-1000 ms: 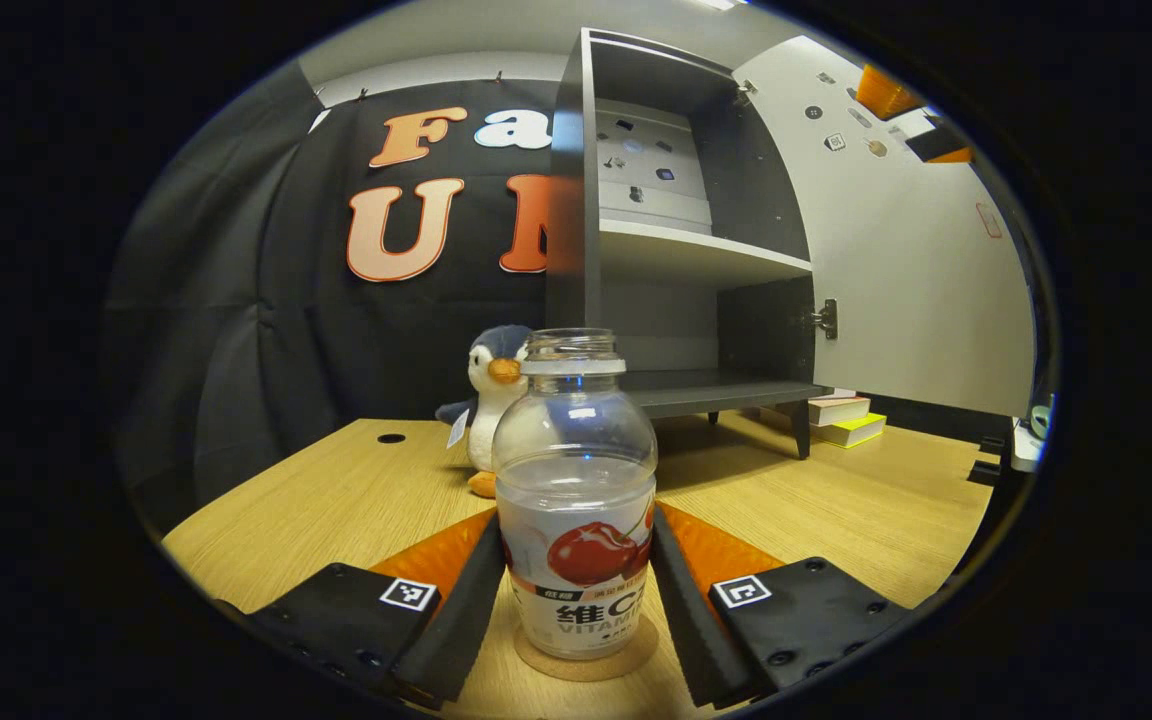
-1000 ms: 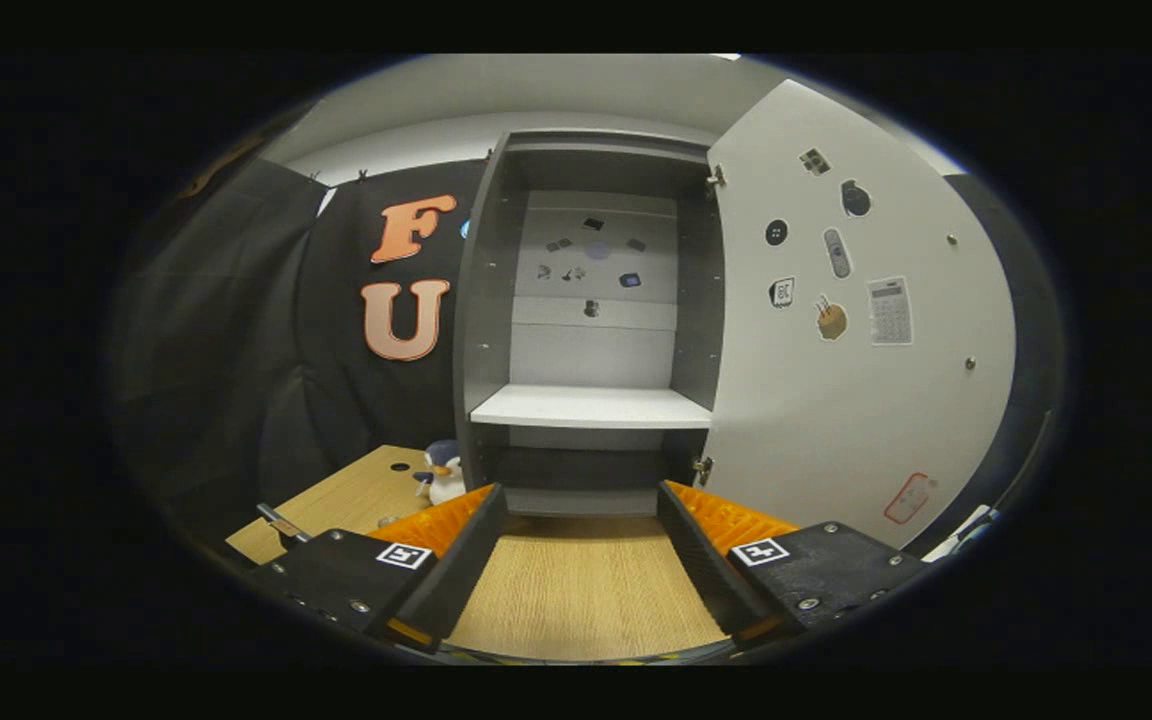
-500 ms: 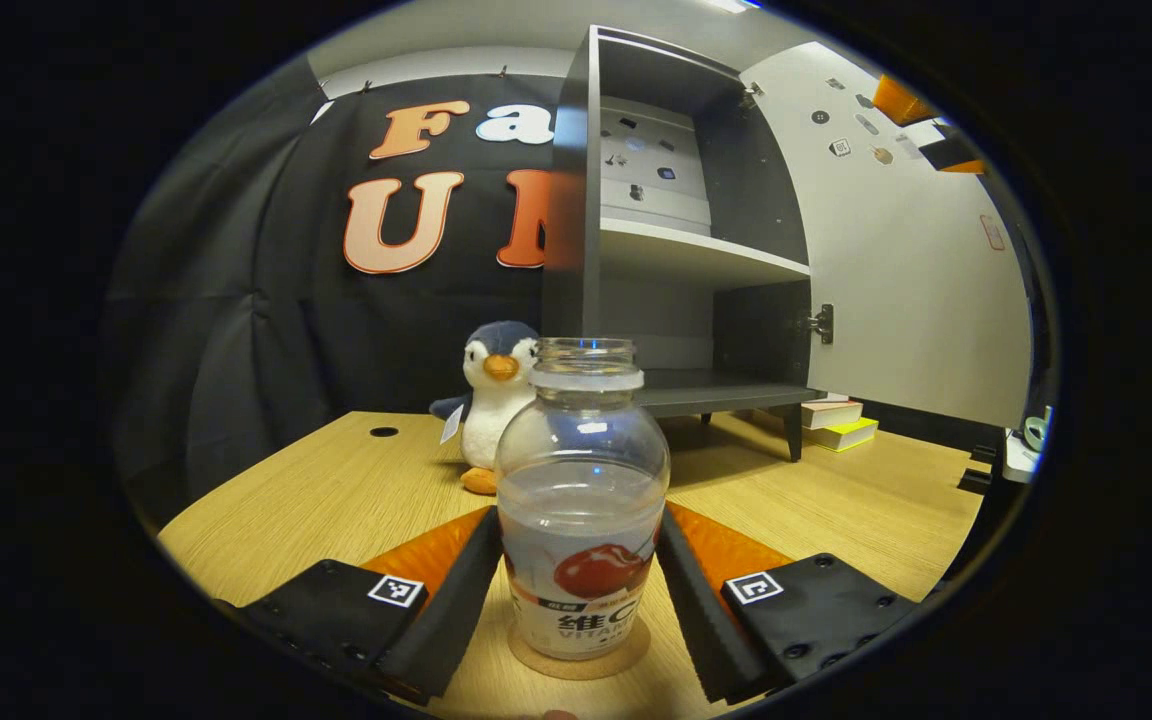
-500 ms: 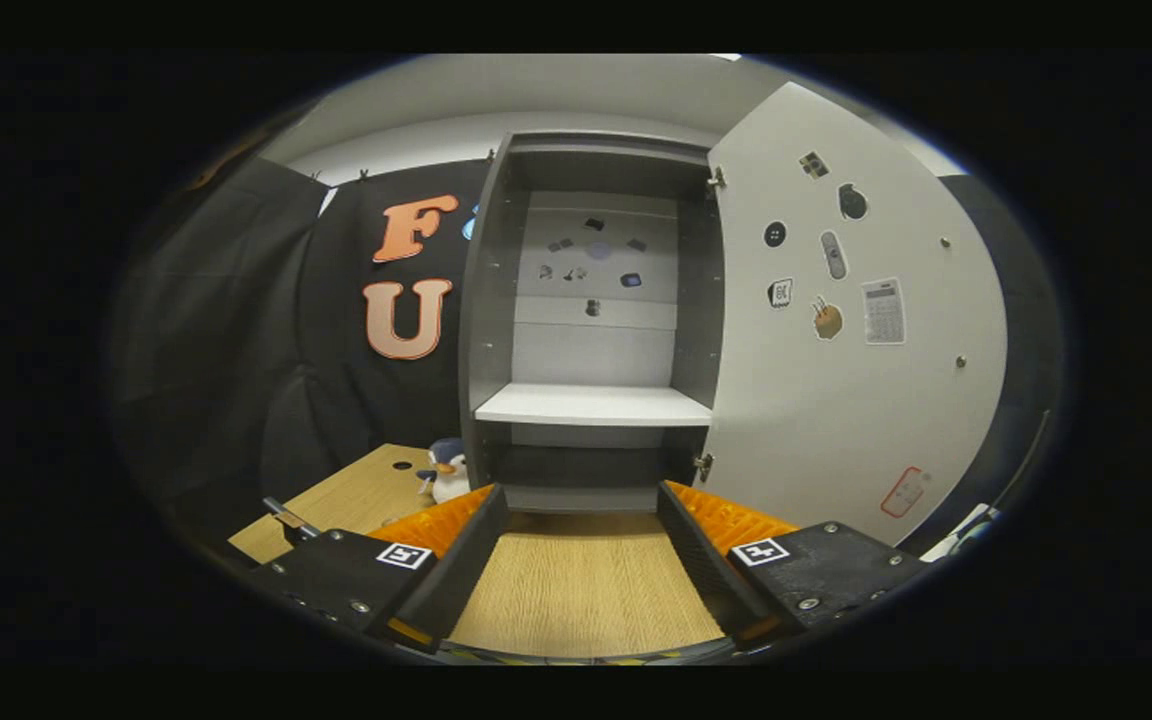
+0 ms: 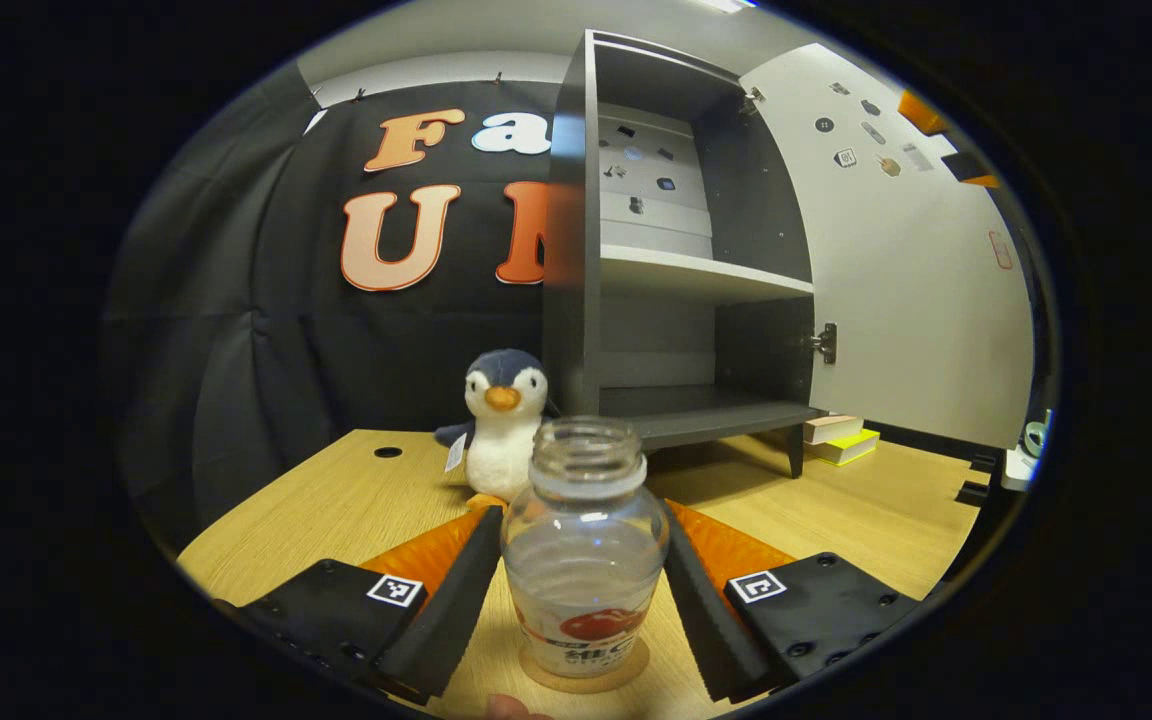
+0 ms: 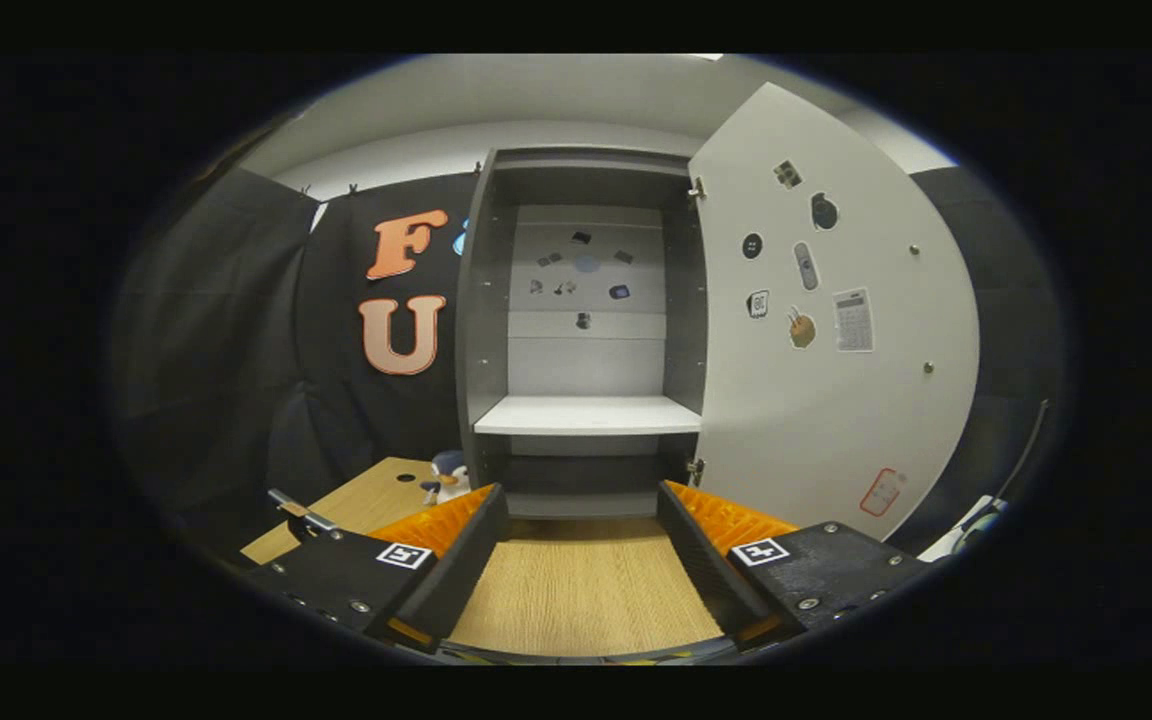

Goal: Open the cabinet door with the right hand, grasp the bottle in the cabinet with the left hand and place it on the coaster, then close the cabinet door with the right hand.

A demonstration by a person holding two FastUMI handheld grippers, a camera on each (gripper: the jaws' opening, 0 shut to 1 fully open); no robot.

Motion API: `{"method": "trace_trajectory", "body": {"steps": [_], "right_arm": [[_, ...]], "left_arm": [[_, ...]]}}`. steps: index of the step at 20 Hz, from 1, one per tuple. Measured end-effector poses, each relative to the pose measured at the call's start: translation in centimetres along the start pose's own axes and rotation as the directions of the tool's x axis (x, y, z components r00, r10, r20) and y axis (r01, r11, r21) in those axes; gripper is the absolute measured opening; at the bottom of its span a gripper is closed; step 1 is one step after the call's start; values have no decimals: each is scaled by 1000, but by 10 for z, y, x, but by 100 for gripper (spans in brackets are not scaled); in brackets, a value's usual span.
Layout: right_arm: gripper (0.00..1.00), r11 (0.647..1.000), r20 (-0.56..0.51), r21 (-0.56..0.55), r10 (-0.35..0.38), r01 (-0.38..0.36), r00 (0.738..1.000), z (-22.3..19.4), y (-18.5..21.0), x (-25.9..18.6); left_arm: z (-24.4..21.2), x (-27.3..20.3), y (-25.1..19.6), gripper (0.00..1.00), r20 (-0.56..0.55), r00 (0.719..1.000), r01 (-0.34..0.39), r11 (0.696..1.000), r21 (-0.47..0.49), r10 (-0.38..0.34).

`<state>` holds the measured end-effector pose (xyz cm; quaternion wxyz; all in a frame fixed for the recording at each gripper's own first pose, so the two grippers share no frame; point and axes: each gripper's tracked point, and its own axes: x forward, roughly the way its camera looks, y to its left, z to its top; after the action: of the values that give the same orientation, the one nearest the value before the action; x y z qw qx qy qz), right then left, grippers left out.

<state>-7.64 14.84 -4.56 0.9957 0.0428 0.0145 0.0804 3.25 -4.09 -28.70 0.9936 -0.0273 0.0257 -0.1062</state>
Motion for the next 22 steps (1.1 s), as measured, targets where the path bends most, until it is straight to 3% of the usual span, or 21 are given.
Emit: {"method": "trace_trajectory", "body": {"steps": [9,16,22], "right_arm": [[93,996,44,71,-50,47,998,20,-48,-27],[93,993,37,75,-96,93,995,33,-99,-57],[93,990,36,41,-139,137,990,43,-143,-73]], "left_arm": [[72,5,-11,95,53,999,4,998,57,-7],[125,-7,-29,95,26,1000,-17,998,58,16],[187,-24,-65,95,59,998,15,1000,26,-16]]}}
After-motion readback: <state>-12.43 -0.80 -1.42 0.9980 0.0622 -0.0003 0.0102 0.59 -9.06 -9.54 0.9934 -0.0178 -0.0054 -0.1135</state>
